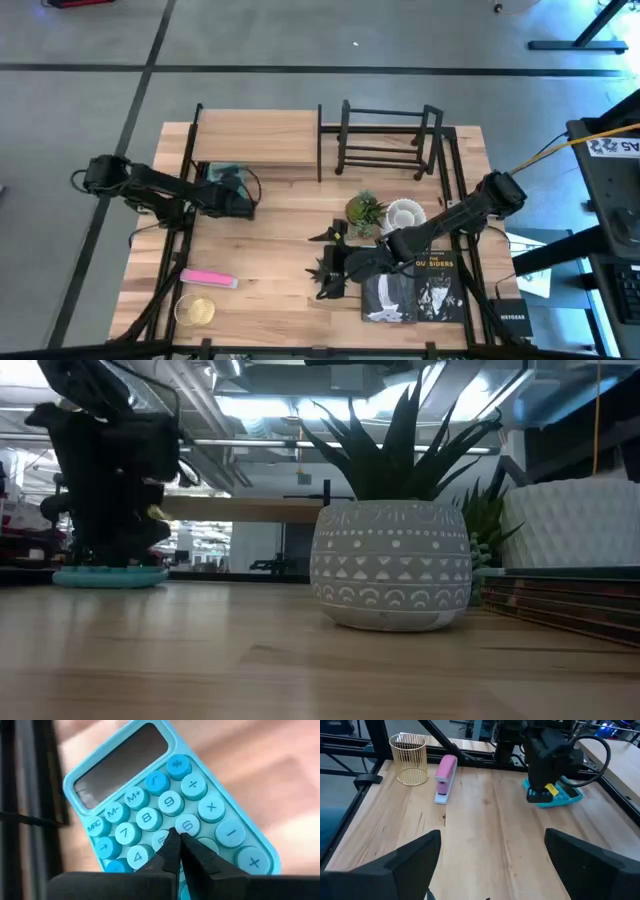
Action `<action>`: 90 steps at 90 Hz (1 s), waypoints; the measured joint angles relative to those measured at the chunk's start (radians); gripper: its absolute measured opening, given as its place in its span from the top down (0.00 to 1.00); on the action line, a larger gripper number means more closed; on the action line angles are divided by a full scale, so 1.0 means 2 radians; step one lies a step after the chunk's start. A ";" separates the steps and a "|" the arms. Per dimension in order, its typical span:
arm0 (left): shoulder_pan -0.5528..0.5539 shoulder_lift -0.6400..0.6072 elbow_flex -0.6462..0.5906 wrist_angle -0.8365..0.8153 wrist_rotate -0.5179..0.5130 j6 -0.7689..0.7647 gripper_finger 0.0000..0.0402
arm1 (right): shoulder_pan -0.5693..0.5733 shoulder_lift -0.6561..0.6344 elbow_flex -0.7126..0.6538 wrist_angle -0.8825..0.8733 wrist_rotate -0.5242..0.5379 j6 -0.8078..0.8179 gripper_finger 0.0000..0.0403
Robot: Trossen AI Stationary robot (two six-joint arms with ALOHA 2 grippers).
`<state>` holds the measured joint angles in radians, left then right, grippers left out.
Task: Stock shelves
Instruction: Move the blue calculator to the middle left of the table
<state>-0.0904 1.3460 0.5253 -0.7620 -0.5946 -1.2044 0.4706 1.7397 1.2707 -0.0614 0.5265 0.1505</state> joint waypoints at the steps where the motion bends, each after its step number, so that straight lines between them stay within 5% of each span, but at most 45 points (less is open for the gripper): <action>1: -0.005 0.000 0.001 0.000 0.002 -0.003 1.00 | 0.000 0.000 0.000 0.000 0.000 0.000 0.15; 36: -0.159 0.001 0.035 0.032 0.078 -0.086 1.00 | 0.000 0.000 0.000 0.001 -0.002 0.001 0.15; 54: -0.230 0.001 0.040 0.145 0.111 -0.112 1.00 | 0.000 0.000 0.000 0.001 -0.002 0.001 0.15; 90: -0.274 0.052 0.040 0.286 0.070 -0.096 1.00 | 0.000 0.000 0.000 0.004 -0.002 -0.001 0.15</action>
<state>-0.6384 1.4501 0.6047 -0.1899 -0.4546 -1.3971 0.4706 1.7397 1.2705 -0.0528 0.5224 0.1482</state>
